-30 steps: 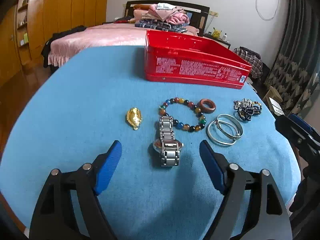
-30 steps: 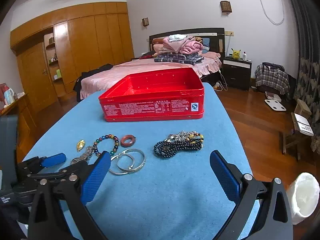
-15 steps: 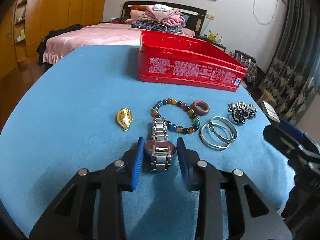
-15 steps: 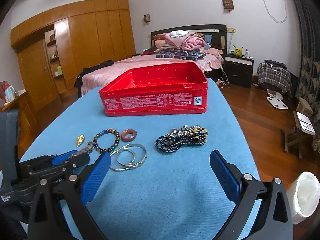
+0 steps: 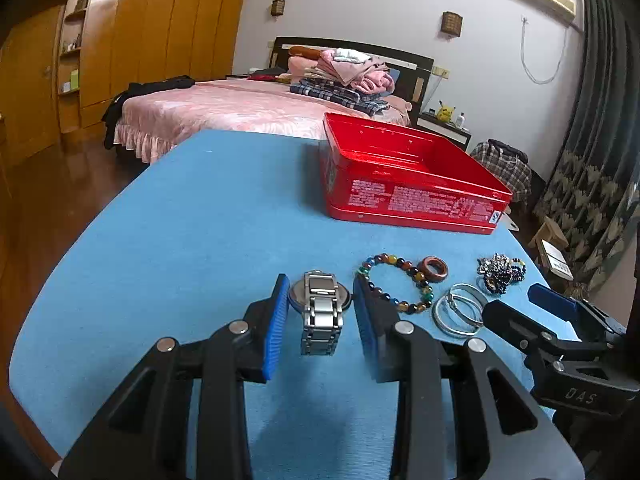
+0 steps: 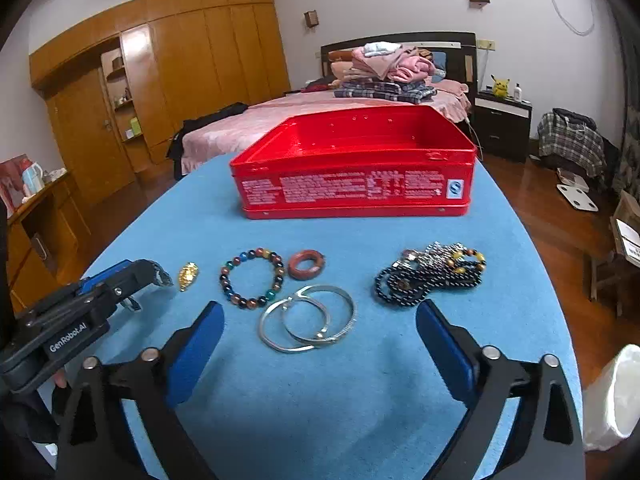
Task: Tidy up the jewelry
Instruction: 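Lower the left tool onto the silver watch and close it, then grasp the silver bangles with the right tool while the left tool holds the watch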
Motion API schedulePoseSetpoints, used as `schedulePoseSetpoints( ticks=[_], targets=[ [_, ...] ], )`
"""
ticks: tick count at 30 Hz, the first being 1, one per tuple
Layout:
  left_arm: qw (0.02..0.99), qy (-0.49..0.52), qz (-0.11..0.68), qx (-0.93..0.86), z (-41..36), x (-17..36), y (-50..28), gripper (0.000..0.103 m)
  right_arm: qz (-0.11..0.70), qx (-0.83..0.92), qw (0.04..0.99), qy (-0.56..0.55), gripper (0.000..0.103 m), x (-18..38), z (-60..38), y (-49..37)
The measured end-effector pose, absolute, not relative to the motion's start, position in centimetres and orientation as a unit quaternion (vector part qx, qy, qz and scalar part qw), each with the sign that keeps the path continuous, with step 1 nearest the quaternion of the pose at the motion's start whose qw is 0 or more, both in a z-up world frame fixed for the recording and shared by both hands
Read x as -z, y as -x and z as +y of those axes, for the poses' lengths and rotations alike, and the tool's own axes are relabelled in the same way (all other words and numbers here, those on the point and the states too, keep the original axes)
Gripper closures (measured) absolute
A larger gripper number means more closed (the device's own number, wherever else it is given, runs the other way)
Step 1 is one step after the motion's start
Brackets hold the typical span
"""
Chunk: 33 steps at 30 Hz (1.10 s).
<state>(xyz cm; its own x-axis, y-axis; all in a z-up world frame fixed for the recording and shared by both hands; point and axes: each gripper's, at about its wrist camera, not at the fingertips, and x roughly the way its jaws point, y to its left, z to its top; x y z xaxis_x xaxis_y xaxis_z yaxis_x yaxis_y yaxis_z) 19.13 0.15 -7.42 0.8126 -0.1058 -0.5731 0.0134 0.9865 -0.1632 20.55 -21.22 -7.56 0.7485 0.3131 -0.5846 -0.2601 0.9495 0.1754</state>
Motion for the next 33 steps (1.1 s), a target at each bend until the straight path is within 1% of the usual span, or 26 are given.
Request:
schedulePoseSetpoints(
  ticks=[2,4,7,9,12,18,21,24,27,31,33],
  targets=[
    [0.950,0.075,0.303,0.031,0.3,7.4,-19.1,0.072,0.321,-0.162,0.932,-0.042,0.015,7.6,-20.8,-20.5],
    [0.949,0.075,0.303,0.033,0.4,7.5,-19.1,0.072,0.324,-0.168,0.930,-0.042,0.024,7.6,-20.7,-20.5],
    [0.949,0.075,0.305,0.035,0.5,7.6,-19.1,0.072,0.331,-0.177,0.926,-0.038,0.032,7.9,-20.3,-20.7],
    [0.948,0.077,0.306,0.035,0.6,7.7,-19.1,0.072,0.335,-0.180,0.924,-0.039,0.034,8.1,-20.1,-20.9],
    [0.948,0.076,0.307,0.036,0.7,7.8,-19.1,0.072,0.342,-0.178,0.922,-0.036,0.035,8.3,-19.9,-21.3],
    [0.946,0.076,0.312,0.040,0.9,8.1,-19.3,0.072,0.381,-0.179,0.907,-0.029,0.044,9.2,-19.4,-22.4],
    [0.945,0.078,0.315,0.041,0.9,8.3,-19.4,0.072,0.385,-0.174,0.906,-0.019,0.049,9.3,-19.1,-22.5],
    [0.944,0.080,0.316,0.041,1.0,8.4,-19.6,0.072,0.382,-0.172,0.908,-0.007,0.057,9.4,-19.0,-22.5],
    [0.944,0.080,0.316,0.041,1.0,8.5,-19.6,0.072,0.381,-0.176,0.908,0.002,0.074,9.4,-19.2,-22.4],
    [0.944,0.081,0.317,0.042,1.1,8.5,-19.6,0.072,0.386,-0.185,0.904,-0.004,0.082,9.4,-19.8,-21.9],
    [0.944,0.081,0.316,0.042,1.1,8.5,-19.6,0.072,0.387,-0.188,0.903,-0.009,0.082,9.3,-20.1,-21.5]
  ],
)
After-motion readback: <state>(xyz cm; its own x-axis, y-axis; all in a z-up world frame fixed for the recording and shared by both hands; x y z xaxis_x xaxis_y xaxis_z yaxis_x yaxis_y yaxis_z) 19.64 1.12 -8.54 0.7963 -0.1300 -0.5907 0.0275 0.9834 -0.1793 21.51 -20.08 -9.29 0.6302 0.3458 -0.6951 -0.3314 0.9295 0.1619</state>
